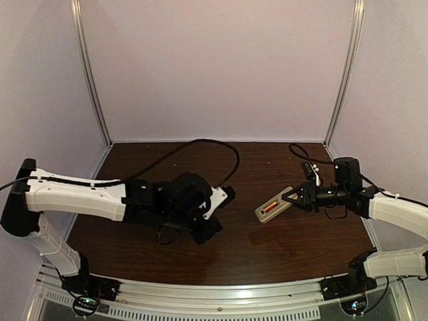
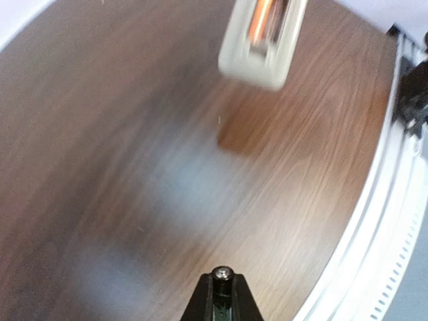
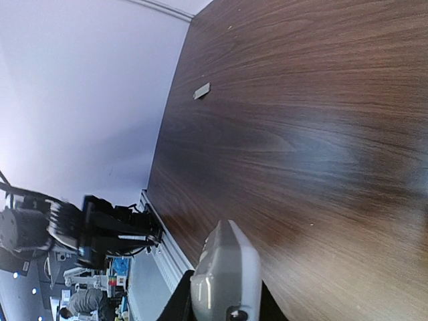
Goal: Load the batteries into the remote control
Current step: Pick up the battery from the center of the board, then place the battery in the battery compartment.
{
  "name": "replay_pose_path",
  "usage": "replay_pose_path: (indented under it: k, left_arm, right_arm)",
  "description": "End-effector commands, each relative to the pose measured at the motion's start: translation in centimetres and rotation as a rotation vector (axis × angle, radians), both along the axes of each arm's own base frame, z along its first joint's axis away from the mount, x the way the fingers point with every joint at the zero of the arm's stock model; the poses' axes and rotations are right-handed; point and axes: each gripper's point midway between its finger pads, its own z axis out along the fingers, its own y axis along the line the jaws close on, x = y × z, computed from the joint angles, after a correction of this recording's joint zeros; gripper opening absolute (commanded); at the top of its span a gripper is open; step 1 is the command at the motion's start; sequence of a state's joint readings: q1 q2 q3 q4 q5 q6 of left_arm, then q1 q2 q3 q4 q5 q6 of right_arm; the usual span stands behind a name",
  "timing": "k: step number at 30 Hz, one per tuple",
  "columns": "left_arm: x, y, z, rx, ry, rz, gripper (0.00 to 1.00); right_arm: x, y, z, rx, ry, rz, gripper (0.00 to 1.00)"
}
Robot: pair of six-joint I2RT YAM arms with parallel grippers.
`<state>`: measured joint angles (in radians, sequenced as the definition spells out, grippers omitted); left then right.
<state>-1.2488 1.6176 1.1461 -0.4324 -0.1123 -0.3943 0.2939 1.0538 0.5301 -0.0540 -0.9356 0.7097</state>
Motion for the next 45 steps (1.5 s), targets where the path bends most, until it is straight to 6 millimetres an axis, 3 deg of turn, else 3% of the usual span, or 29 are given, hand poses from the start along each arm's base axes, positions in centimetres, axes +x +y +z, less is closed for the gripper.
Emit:
replay_pose_path:
  k: [1,4,7,17,25,45]
  left_arm:
    - [1.6,-1.3,11.1,-0.393,-0.261,-0.054,0.00]
    - [1.0,-1.2,15.2,-0.532,-0.374,-0.124,0.00]
    - [0.1,-2.2,16.7,-0.569,-0.404,-0.206,0.00]
    - [-1.4,-5.5,14.5,-0.581,-0.347,-0.355,0.00]
    - [-1.3,-6.3,13.4,-0.572,-0.340,-0.364,0.00]
    - [1.0,-4.3,11.8,-0.510,-0.336,-0.231,0.00]
  right_arm:
    - [-0.5,2.5,1.5,0.051,-0.055,0.060,0.00]
    - [-1.1,4.4,2.0,0.061,-0.064,0.106,0.00]
    - [-1.6,6.2,2.2,0.069,-0.064,0.139,0.00]
    - [-3.3,10.7,4.3,0.142,-0.090,0.237,0.00]
    - [-4.2,12.7,5.2,0.187,-0.091,0.288,0.00]
    - [-5.4,13.1,7.4,0.254,-0.132,0.337,0.00]
